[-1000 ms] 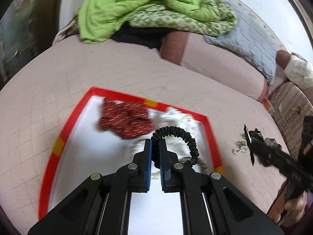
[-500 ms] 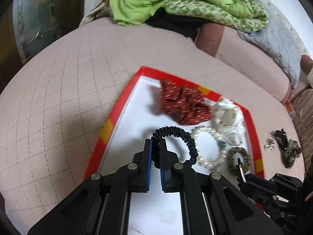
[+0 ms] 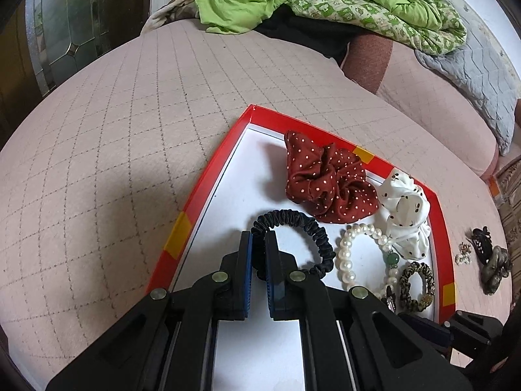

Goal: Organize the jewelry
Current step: 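Carry the black bracelet with the left gripper into the tray while the right gripper carries the comb clip there, then open both grippers and move them back to the remaining jewelry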

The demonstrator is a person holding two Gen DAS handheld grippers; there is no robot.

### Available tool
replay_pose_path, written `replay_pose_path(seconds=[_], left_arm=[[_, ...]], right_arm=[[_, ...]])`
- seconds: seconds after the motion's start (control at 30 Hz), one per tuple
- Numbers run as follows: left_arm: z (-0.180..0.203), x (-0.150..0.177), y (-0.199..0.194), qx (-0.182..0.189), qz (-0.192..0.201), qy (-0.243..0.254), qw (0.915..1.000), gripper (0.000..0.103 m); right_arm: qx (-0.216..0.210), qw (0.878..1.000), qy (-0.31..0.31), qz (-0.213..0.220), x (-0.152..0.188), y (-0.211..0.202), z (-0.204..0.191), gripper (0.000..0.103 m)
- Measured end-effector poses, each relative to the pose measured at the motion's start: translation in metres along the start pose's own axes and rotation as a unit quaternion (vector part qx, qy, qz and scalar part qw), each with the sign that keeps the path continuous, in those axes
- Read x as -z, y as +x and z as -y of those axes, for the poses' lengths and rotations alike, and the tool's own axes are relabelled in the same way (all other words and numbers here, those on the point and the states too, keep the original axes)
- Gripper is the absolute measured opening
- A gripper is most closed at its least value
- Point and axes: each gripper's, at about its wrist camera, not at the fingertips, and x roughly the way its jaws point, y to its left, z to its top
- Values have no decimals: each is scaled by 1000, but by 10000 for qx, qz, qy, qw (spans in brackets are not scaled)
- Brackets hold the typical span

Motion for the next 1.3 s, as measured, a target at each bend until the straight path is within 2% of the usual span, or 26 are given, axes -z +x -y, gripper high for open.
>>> replay_pose_path(seconds=[0.3,0.37,0.43,0.5,0.73,0.9,1.13,1.3], left_arm=[[-1,-1,-2,-6,32,-44,10000,9],[-1,-1,-3,-12,41,-59,10000,13],[-1,-1,-5,-2,76,-92,9999,30],[-1,-1,-8,15,146,-99,9998,34],[0,-3,-13,27,263,-99,9996,35],[6,-3,-19,59,404,-89,9991,35],[24,-2,-28,134,603,163,9980,36],[37,0,-31,268,661,304,9970,37]], right_arm=[[69,9999,-108,-51,1,4,-3,16],[72,9999,-119,-50,1,4,-4,17],[52,9999,-118,-49,1,3,-4,17],[35,9999,-107,-48,1,3,-4,17],[-97,9999,-32,62,0,-8,-2,20],[-184,9992,137,321,-5,-27,8,21],[-241,9953,720,594,-9,-51,38,24],[-199,9947,787,630,-7,-61,45,24]])
